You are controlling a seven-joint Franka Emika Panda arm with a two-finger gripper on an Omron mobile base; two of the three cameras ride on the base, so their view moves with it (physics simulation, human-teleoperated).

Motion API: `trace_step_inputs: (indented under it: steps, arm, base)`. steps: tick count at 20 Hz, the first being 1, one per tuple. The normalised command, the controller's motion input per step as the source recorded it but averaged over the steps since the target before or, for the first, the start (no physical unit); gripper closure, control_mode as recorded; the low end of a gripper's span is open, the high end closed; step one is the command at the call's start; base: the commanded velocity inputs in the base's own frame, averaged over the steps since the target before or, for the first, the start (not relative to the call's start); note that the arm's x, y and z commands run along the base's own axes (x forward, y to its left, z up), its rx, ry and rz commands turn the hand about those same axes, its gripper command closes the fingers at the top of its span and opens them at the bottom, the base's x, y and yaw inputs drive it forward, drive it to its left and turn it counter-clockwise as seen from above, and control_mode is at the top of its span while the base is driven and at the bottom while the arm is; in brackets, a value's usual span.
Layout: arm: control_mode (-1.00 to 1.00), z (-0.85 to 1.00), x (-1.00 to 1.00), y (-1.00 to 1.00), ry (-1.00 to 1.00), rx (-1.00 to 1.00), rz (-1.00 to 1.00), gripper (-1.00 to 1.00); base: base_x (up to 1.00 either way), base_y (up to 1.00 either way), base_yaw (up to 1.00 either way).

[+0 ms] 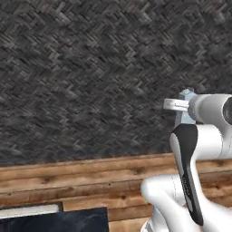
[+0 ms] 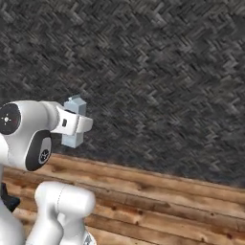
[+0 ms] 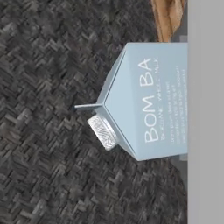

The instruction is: Take a sugar cube from the saucer and place it inside the coffee. Then, grab milk from the fridge and place it next to the coffee on the counter to sweeten the coffee.

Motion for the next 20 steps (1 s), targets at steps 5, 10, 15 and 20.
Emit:
trace_step_inputs:
  steps: [5,10,15,20]
  arm:
    - [1.0,0.0,0.0,0.0,0.0,0.0,0.0,1.0]
    - [1.0,0.0,0.0,0.0,0.0,0.0,0.0,1.0]
    - [1.0,0.0,0.0,0.0,0.0,0.0,0.0,1.0]
    - [1.0,0.0,0.0,0.0,0.0,0.0,0.0,1.0]
  base:
    - [0.47,0.0,0.84]
    - [0.71,-0.31,0.76]
    - [0.76,-0.77,0.58]
    - [1.0,-0.28,0.69]
